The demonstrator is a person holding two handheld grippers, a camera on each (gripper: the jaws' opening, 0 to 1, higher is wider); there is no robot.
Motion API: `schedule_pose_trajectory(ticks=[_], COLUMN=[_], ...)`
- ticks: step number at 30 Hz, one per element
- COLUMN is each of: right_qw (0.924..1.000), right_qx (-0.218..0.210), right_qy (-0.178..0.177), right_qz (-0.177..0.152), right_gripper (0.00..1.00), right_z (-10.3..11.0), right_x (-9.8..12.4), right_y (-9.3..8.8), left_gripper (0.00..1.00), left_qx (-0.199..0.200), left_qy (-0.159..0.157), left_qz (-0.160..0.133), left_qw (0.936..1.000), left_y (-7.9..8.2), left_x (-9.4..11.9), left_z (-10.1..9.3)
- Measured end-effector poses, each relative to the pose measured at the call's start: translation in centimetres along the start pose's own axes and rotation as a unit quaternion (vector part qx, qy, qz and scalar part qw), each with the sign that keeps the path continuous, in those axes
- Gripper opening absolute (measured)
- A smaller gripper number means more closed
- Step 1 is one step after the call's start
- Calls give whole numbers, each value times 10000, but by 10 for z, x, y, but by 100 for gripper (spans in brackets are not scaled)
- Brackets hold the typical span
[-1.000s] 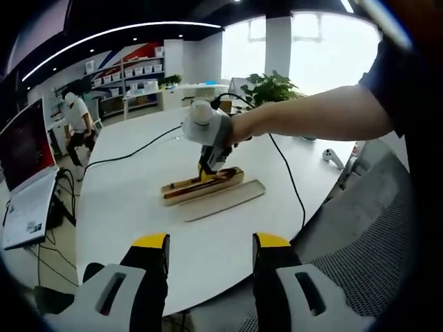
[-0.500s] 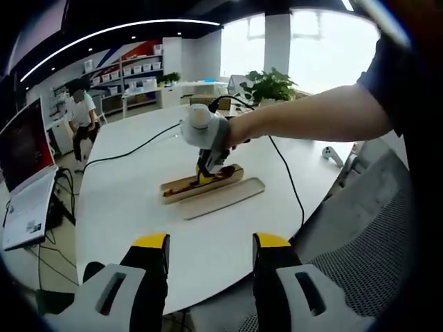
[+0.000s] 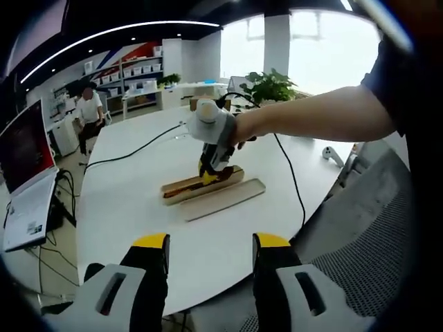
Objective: Arrange the utensils inside the cutlery case until each visible utensil rests in its matching compartment.
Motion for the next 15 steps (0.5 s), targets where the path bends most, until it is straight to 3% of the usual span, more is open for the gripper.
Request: schedule_pose_trajectory(ticks=[8, 15], right_qw=[9990, 9960], right_qx=[-151, -328], right_qy=[-412, -761], right_qz=[-109, -331], right_gripper=[26, 31], right_z=[9, 28], right_x=[34, 66], right_y=[-22, -38], left_gripper=[49, 49], left_qx=[-9, -69], left_qy=[39, 132], left_qz=[-143, -223], left_qw=[9999, 9996], left_y=[4, 6], left_x=[2, 5], left_z=[1, 2])
Point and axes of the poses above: the point that each gripper's makers call its tool centre point, and the gripper's own axes: x roughly backward along the fingers, z roughly to its left, y roughly out of its top, the point moved 1 cm from there along x, roughly backward along the fingers, and after that the axes turned 11 degrees about y, right-handed, at the moved point
